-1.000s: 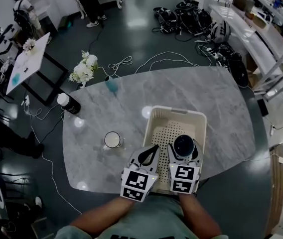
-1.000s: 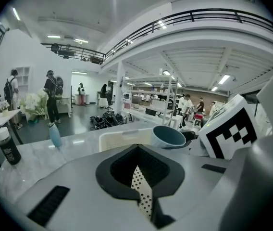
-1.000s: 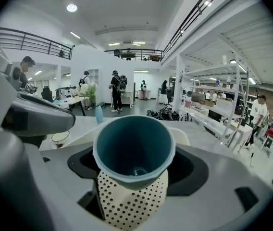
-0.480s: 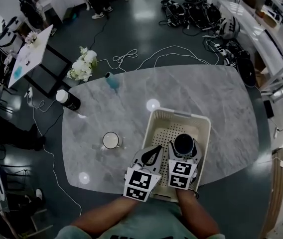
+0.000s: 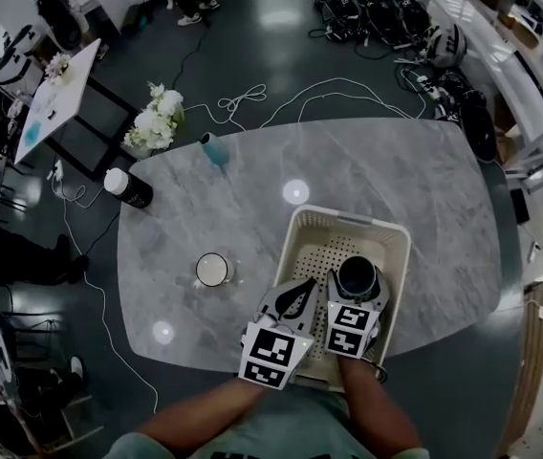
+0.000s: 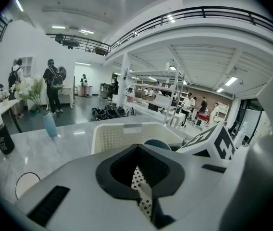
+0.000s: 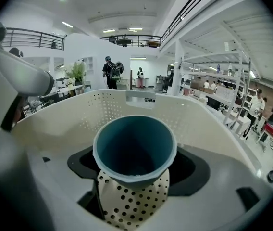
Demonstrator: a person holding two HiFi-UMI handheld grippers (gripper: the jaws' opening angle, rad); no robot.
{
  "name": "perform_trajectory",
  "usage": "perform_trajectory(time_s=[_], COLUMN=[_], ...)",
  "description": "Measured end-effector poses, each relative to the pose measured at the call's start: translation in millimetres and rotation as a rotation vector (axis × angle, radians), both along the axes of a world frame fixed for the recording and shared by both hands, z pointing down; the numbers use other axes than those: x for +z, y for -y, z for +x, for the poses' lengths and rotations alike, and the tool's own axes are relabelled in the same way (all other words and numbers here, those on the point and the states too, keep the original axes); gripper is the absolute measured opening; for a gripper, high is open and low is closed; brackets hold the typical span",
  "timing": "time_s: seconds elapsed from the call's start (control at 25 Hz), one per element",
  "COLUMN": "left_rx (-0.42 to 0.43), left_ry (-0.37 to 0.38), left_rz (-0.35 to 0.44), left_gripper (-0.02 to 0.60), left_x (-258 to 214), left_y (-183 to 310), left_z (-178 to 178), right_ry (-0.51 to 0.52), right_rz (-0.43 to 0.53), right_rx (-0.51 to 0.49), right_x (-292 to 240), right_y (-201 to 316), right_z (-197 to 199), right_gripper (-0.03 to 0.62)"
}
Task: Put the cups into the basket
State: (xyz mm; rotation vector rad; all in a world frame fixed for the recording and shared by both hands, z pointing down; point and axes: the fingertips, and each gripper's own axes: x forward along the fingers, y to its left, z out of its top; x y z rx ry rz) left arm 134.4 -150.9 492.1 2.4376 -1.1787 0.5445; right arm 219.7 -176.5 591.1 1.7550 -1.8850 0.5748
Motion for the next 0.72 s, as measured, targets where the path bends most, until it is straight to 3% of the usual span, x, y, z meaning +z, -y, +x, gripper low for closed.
perform_trajectory(time_s=[0.72], left_rx=[0.079], left_ry=[-0.026], left_rz=[0.023], left_gripper=[0.008], left_x=[-13], left_y=[-6], left_z=[11], right_ry=[0.067], right_rz=[-0.048], right_rx=[0.037], right_x=[-3], right_y=[-10], right_z=[0], right_gripper=[0.388])
